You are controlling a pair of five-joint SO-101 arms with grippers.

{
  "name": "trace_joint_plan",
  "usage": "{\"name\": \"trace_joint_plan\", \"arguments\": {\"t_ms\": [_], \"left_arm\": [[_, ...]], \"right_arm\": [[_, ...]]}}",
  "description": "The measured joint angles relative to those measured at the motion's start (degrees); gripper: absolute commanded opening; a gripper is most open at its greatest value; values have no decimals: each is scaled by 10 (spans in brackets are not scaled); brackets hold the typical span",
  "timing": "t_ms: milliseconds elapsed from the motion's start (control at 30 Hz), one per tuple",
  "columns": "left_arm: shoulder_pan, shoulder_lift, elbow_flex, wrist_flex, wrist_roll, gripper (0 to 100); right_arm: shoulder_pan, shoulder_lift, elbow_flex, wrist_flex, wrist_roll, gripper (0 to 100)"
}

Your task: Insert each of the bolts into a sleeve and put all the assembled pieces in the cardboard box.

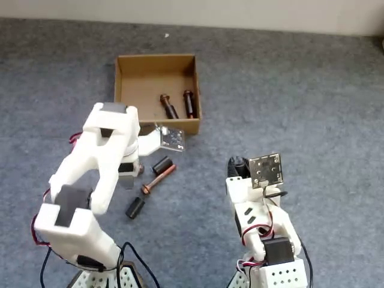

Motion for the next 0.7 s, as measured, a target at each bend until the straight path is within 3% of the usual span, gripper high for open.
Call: {"name": "trace_joint_plan", "arguments": {"t_ms": [167,333,467,700], "left_arm": [[-18,-62,-1,4,0,159],[-19,-65,37,-71,0,159],[-20,-30,49,-135,0,159],[-18,44,43,-169,1,154]], "right_arm": [[0,0,0,0,0,5],[0,0,0,0,0,5],[0,0,0,0,0,5],[0,0,0,0,0,5]]}}
